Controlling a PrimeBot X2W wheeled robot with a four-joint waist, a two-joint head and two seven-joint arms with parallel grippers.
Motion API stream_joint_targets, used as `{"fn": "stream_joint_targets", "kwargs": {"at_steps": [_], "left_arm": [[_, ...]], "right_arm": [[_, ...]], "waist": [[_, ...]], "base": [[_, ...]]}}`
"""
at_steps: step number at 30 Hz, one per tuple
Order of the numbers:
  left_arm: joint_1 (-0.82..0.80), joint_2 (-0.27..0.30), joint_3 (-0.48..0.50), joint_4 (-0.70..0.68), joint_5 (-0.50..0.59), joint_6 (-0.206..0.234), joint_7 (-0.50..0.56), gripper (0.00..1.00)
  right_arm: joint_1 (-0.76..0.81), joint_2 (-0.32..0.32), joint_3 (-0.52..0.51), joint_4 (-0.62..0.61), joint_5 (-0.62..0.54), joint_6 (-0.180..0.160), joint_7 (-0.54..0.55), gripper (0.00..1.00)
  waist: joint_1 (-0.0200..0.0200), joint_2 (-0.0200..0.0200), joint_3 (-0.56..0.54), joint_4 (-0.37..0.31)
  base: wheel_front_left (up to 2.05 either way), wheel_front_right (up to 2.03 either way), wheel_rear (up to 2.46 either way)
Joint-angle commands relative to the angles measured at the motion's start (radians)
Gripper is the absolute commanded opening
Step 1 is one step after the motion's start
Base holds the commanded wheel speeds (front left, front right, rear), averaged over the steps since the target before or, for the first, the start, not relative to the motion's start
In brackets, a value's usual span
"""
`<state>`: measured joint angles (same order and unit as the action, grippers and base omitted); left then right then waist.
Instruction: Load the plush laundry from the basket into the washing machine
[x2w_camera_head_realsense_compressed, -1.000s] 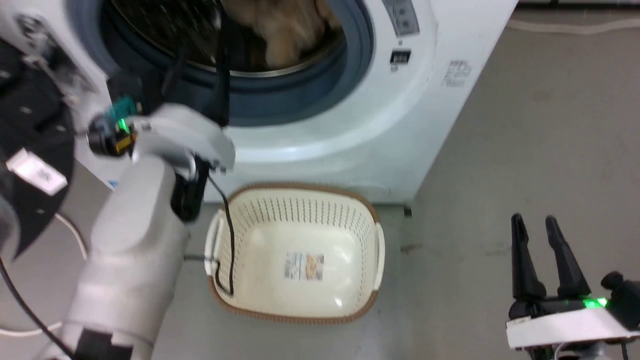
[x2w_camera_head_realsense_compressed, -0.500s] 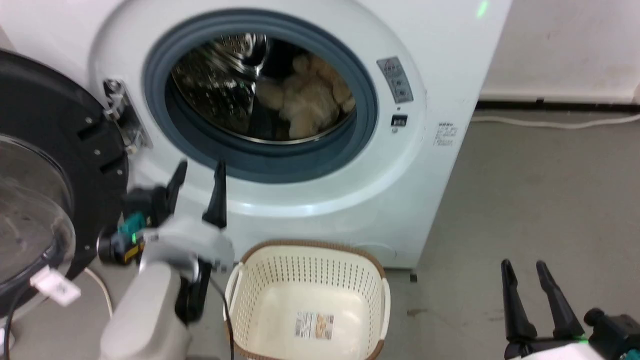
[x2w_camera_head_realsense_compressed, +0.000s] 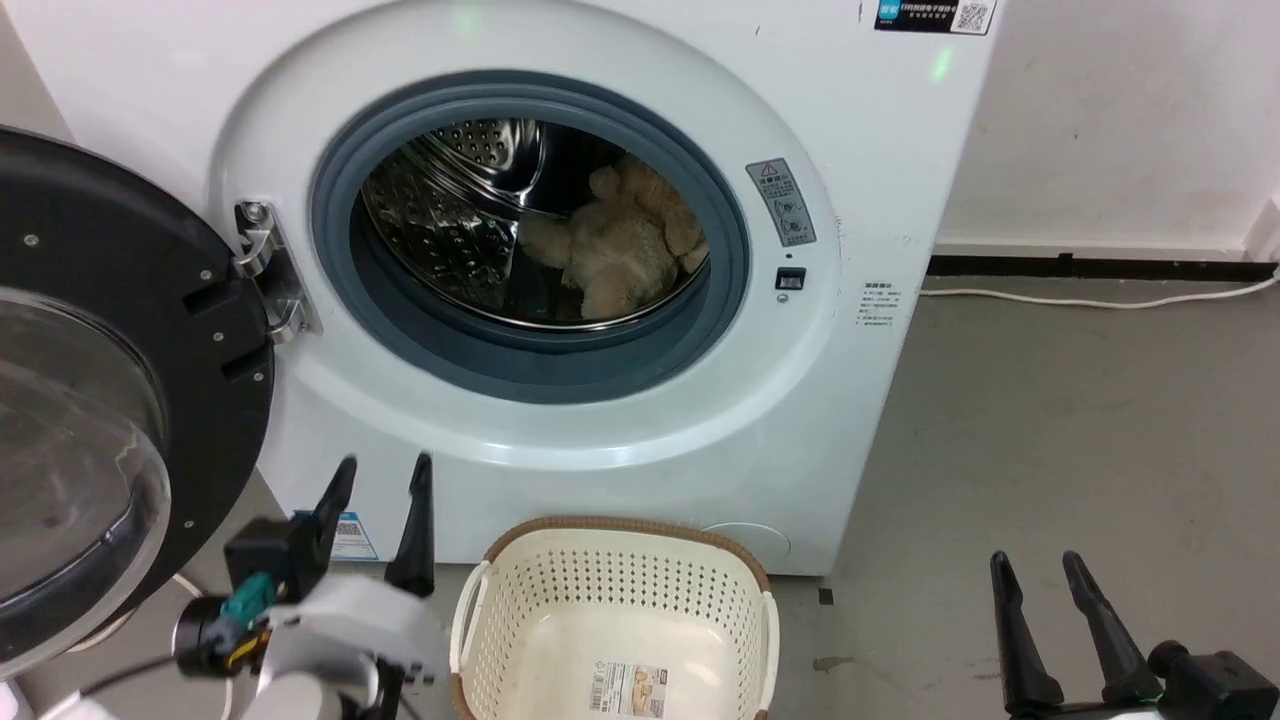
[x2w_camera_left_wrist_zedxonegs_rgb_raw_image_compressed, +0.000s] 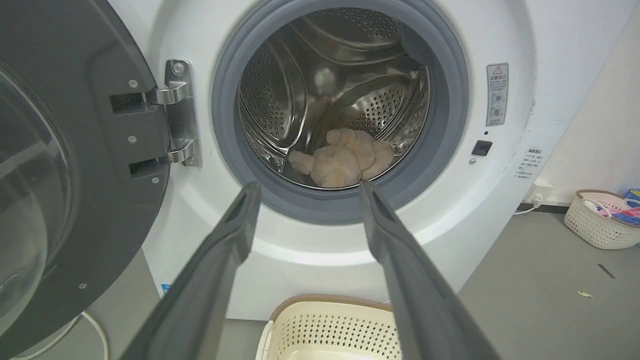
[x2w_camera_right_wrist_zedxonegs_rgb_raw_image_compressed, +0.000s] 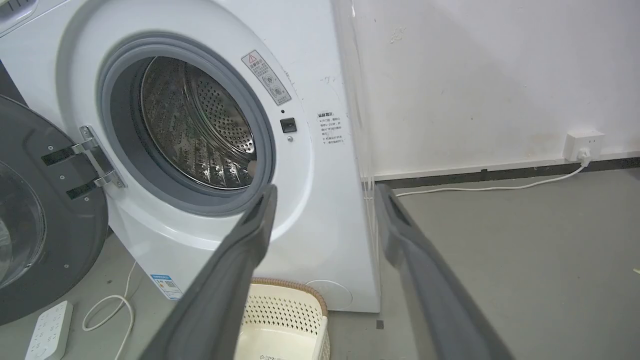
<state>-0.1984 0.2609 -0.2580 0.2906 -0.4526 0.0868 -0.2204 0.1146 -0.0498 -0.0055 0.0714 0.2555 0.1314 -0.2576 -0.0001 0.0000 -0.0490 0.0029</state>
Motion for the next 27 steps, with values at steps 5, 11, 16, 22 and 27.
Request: {"fn": "stream_joint_targets", "kwargs": {"at_steps": [5, 11, 16, 22, 27], "left_arm": [[0.091, 0.017, -0.001, -0.061, -0.011, 0.022, 0.019, 1.00], [0.151, 0.019, -0.003, -0.106, -0.032, 0.041, 0.060, 1.00], [0.179, 0.033, -0.016, -0.137, -0.021, 0.051, 0.078, 1.00], [0.203, 0.039, -0.030, -0.169, -0.009, 0.067, 0.084, 1.00], [0.207, 0.032, -0.036, -0.173, -0.012, 0.071, 0.080, 1.00]], "right_arm": [[0.019, 0.000, 0.002, 0.008, -0.007, -0.001, -0.004, 1.00], [0.031, 0.000, 0.002, 0.018, -0.020, -0.001, 0.001, 1.00], [0.038, 0.000, 0.006, 0.026, -0.028, -0.001, 0.007, 1.00], [0.049, 0.000, 0.006, 0.035, -0.040, -0.001, 0.021, 1.00], [0.054, 0.000, 0.009, 0.035, -0.044, -0.001, 0.035, 1.00]], "waist": [[0.0001, 0.0000, -0.010, 0.004], [0.0001, 0.0000, -0.017, 0.010], [0.0001, 0.0000, -0.024, 0.006], [0.0001, 0.0000, -0.032, 0.010], [0.0001, 0.0000, -0.035, 0.016]], "base": [[0.00, 0.00, 0.00], [0.00, 0.00, 0.00], [0.00, 0.00, 0.00], [0.00, 0.00, 0.00], [0.00, 0.00, 0.00]]}}
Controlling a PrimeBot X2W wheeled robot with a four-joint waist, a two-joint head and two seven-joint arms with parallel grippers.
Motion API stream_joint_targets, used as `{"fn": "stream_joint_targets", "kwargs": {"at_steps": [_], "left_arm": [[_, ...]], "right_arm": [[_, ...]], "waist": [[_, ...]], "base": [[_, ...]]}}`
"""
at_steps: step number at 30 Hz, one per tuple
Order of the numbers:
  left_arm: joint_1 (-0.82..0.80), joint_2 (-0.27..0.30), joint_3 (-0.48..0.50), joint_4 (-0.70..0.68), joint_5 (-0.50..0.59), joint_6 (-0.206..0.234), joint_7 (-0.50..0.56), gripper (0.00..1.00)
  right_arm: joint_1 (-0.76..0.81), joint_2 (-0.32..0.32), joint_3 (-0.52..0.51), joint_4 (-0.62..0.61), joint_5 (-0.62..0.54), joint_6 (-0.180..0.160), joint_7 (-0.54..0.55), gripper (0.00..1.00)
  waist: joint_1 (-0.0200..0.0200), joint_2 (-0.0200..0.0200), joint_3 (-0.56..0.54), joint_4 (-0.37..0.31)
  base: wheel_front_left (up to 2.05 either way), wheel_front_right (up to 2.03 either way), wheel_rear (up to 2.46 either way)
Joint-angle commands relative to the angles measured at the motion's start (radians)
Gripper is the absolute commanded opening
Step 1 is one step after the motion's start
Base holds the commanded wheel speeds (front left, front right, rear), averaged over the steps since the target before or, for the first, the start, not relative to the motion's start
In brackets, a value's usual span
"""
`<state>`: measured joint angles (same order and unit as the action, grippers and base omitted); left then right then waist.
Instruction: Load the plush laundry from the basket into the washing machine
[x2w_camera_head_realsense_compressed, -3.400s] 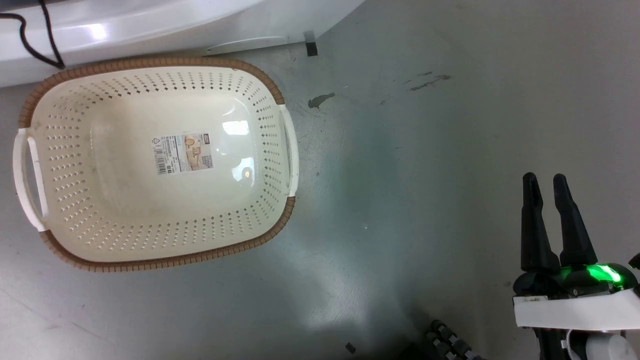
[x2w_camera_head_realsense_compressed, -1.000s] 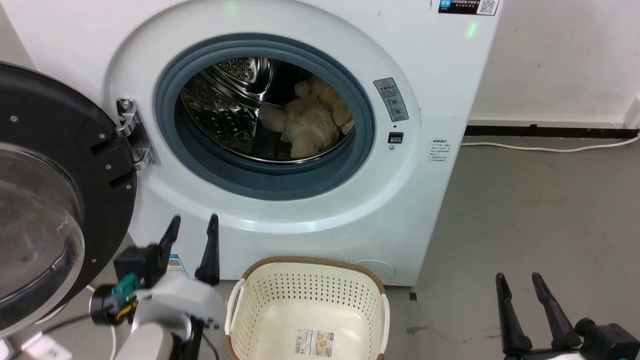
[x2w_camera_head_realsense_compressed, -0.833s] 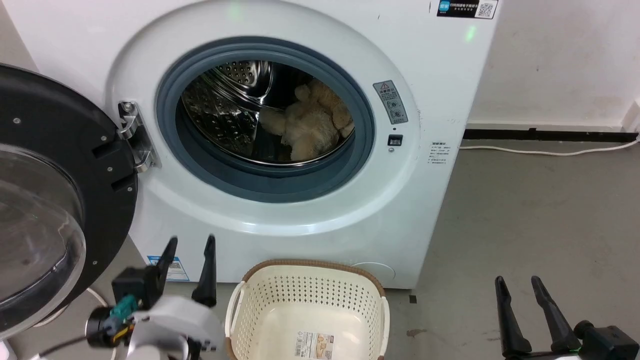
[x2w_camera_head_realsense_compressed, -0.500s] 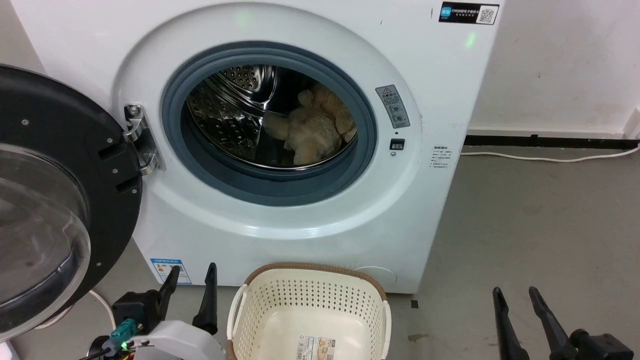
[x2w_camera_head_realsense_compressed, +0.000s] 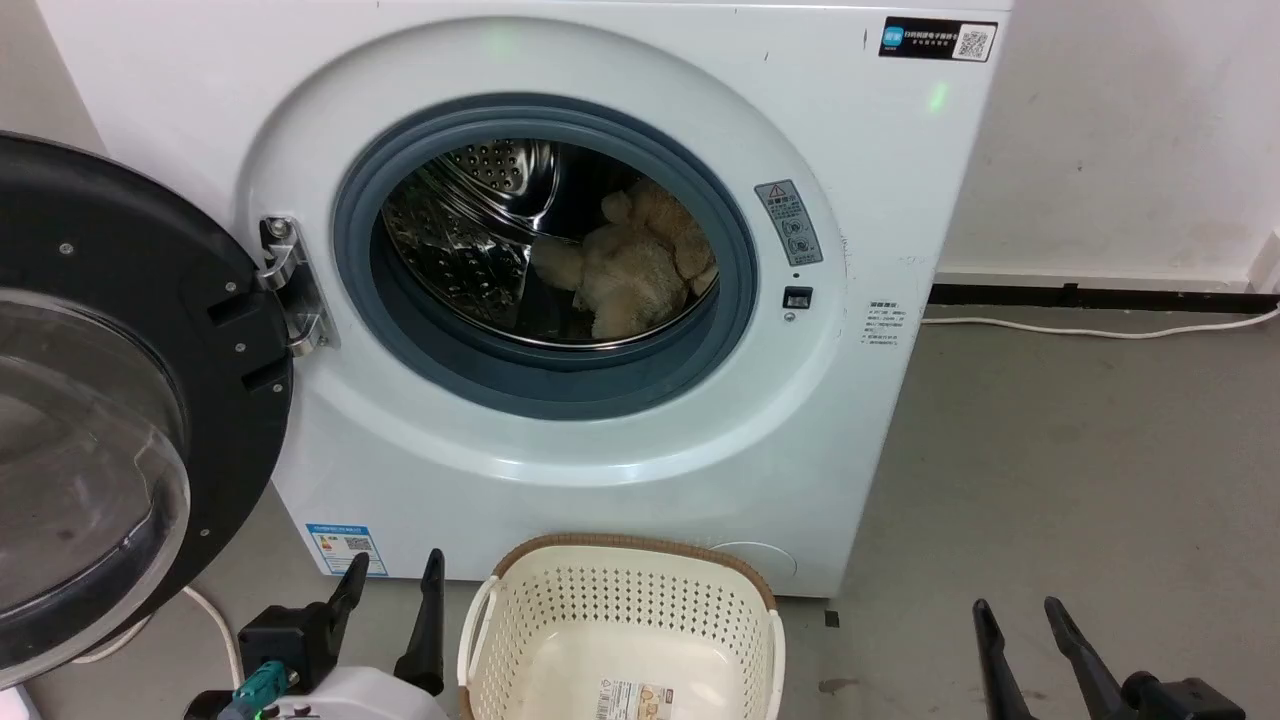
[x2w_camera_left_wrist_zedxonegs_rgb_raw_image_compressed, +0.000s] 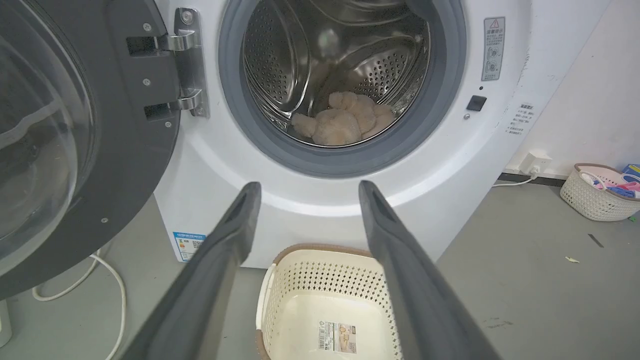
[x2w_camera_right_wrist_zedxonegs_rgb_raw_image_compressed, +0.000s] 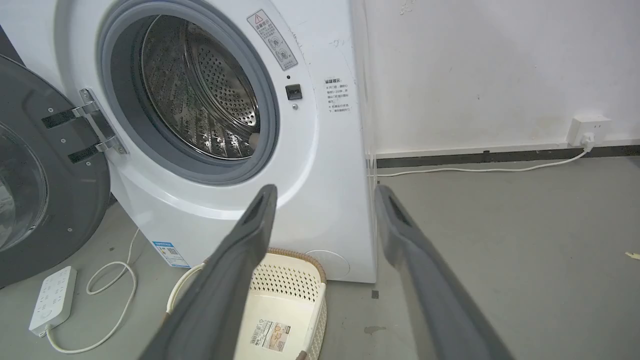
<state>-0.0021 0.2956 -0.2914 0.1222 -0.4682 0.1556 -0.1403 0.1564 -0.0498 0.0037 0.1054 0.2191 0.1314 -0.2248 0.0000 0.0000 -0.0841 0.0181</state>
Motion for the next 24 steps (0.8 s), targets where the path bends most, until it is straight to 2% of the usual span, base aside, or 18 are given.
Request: {"fn": "stream_joint_targets", "kwargs": {"at_steps": [1, 13, 14, 24], "left_arm": [[0.009, -0.002, -0.005, -0.006, 0.004, 0.002, -0.002, 1.00], [-0.010, 0.000, -0.007, 0.000, 0.001, 0.003, -0.026, 1.00], [-0.002, 0.000, -0.007, 0.000, 0.001, 0.001, -0.020, 0.00], [-0.002, -0.031, 0.030, -0.015, 0.058, -0.019, 0.001, 0.00]], "right_arm": [[0.013, 0.000, 0.001, 0.000, -0.007, -0.001, 0.004, 1.00], [0.011, 0.000, 0.001, -0.011, -0.001, -0.001, 0.015, 1.00], [0.000, 0.000, 0.001, -0.007, 0.000, 0.000, 0.013, 0.00], [-0.020, 0.000, 0.000, -0.019, -0.027, 0.000, 0.039, 0.00]], "waist": [[0.0000, 0.0000, 0.000, 0.001], [0.0000, 0.0000, 0.006, 0.004], [0.0000, 0.0000, 0.006, 0.004], [0.0000, 0.0000, 0.017, 0.001]], "base": [[0.00, 0.00, 0.00], [0.00, 0.00, 0.00], [0.00, 0.00, 0.00], [0.00, 0.00, 0.00]]}}
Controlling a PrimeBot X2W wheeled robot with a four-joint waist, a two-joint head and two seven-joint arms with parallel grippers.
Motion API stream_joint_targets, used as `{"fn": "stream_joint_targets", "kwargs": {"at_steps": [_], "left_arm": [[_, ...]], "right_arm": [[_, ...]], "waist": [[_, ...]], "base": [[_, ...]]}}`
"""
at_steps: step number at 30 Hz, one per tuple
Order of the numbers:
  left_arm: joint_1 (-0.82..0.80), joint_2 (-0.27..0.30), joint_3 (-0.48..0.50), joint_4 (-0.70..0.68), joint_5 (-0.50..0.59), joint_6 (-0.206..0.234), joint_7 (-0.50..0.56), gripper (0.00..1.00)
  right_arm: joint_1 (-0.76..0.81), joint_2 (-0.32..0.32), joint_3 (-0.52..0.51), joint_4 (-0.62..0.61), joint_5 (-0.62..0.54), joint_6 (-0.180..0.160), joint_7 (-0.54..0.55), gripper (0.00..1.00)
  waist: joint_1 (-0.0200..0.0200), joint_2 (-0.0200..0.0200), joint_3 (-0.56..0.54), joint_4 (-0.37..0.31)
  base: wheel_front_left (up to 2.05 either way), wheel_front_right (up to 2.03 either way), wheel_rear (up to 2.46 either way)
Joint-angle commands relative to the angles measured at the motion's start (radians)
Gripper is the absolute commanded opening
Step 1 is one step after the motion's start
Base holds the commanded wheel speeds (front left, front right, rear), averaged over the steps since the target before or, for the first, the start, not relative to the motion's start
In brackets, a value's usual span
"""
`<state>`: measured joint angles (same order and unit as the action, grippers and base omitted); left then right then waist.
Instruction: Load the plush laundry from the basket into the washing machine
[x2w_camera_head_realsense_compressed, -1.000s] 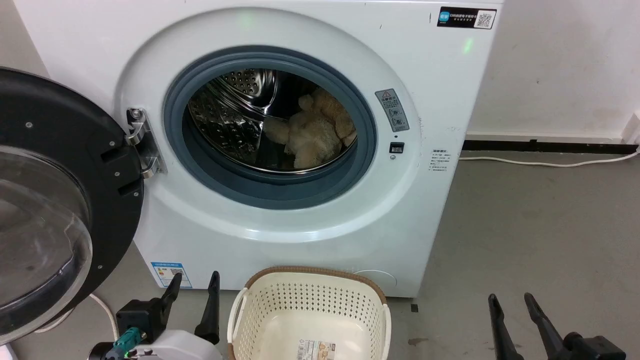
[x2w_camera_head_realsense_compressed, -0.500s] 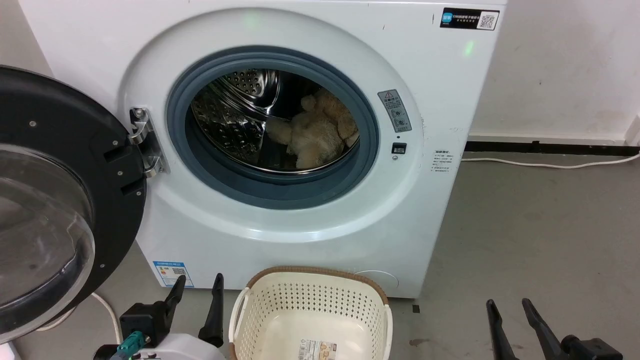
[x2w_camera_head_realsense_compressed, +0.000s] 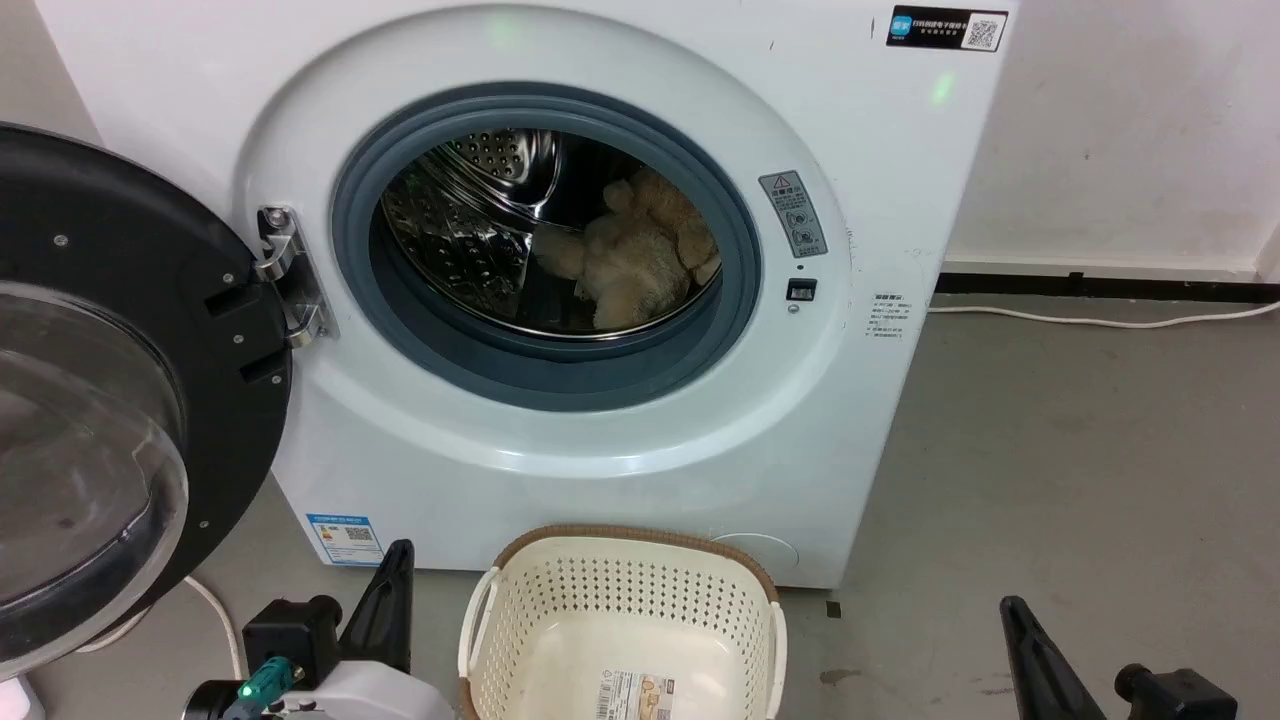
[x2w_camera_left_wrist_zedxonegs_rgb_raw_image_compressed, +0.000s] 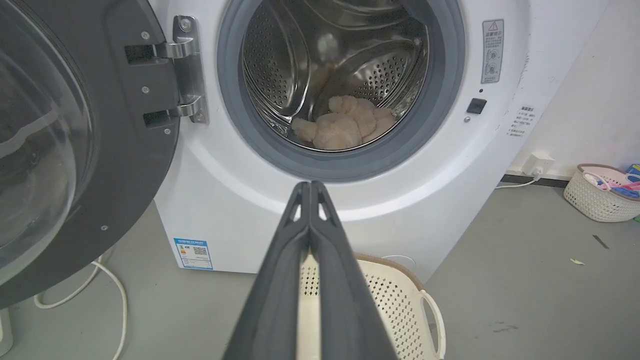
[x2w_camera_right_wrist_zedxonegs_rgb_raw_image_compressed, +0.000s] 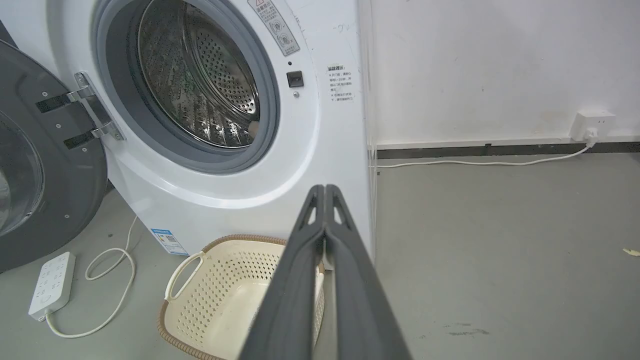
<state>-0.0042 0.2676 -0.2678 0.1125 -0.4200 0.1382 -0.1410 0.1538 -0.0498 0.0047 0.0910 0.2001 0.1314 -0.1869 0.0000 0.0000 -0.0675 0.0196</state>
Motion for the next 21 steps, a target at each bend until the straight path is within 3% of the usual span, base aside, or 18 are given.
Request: {"fn": "stream_joint_targets", "kwargs": {"at_steps": [1, 21], "left_arm": [[0.001, -0.008, 0.014, -0.008, 0.021, -0.006, 0.006, 0.00], [0.001, -0.055, 0.071, -0.032, 0.111, -0.035, 0.036, 0.00]], "right_arm": [[-0.021, 0.000, -0.001, -0.007, -0.013, 0.000, 0.007, 0.00], [-0.051, 0.000, -0.002, -0.026, -0.055, 0.000, 0.047, 0.00]], "waist": [[0.0000, 0.0000, 0.002, -0.001], [0.0000, 0.0000, 0.017, -0.005]], "base": [[0.00, 0.00, 0.00], [0.00, 0.00, 0.00]]}}
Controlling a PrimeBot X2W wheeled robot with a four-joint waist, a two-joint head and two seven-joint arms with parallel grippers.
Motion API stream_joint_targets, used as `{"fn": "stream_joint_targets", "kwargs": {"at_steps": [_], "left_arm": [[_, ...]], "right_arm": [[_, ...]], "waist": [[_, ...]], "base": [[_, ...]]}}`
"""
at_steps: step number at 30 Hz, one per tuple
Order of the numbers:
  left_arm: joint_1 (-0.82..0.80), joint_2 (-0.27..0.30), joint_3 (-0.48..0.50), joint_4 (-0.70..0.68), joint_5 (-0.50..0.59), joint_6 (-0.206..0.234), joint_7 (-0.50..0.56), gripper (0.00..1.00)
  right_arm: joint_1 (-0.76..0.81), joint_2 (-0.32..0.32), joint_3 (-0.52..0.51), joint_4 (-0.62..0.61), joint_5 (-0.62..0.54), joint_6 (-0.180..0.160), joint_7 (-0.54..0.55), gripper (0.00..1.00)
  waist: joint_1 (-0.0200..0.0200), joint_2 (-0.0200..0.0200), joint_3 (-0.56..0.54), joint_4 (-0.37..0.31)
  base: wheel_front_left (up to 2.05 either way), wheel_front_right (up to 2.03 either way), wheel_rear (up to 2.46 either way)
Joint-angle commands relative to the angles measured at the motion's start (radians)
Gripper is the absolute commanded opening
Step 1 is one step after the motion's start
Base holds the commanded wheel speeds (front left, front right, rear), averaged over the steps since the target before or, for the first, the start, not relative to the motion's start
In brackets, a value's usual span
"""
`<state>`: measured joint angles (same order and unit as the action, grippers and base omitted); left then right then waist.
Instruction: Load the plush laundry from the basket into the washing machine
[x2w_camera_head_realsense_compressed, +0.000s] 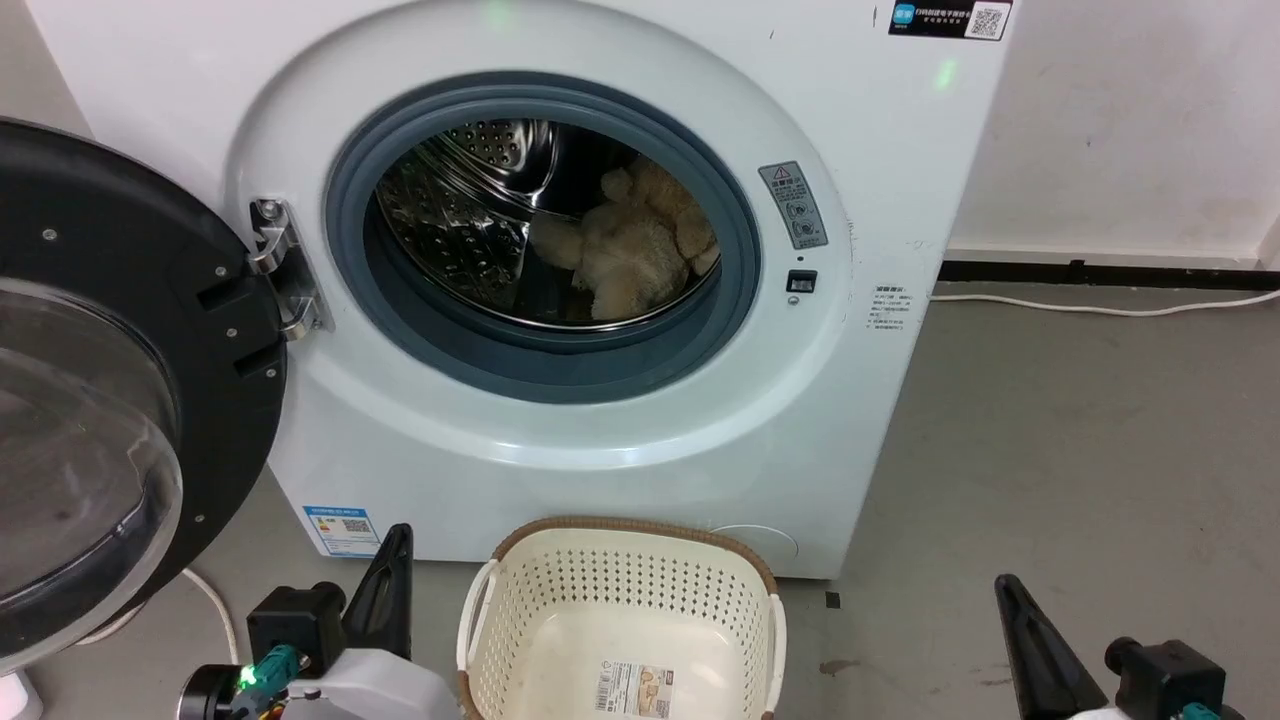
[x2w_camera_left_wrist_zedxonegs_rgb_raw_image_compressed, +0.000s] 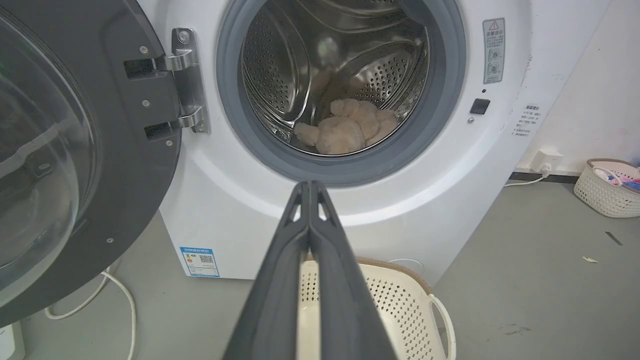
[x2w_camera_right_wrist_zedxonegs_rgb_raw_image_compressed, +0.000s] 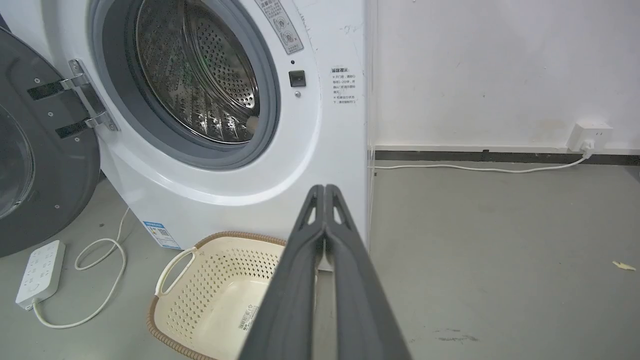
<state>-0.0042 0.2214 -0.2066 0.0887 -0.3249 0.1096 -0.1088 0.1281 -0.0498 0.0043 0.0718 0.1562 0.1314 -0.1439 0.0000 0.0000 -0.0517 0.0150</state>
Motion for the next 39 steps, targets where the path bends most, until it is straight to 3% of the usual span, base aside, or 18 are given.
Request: {"fn": "stream_joint_targets", "kwargs": {"at_steps": [1, 39], "left_arm": [[0.001, -0.011, 0.012, -0.009, 0.020, -0.008, 0.005, 0.00], [0.003, -0.090, 0.107, -0.048, 0.169, -0.058, 0.056, 0.00]], "right_arm": [[-0.026, 0.000, -0.001, -0.008, -0.013, 0.000, 0.006, 0.00], [-0.076, 0.000, -0.003, -0.039, -0.083, 0.000, 0.074, 0.00]], "waist": [[0.0000, 0.0000, 0.001, 0.000], [0.0000, 0.0000, 0.026, -0.008]], "base": [[0.00, 0.00, 0.00], [0.00, 0.00, 0.00]]}}
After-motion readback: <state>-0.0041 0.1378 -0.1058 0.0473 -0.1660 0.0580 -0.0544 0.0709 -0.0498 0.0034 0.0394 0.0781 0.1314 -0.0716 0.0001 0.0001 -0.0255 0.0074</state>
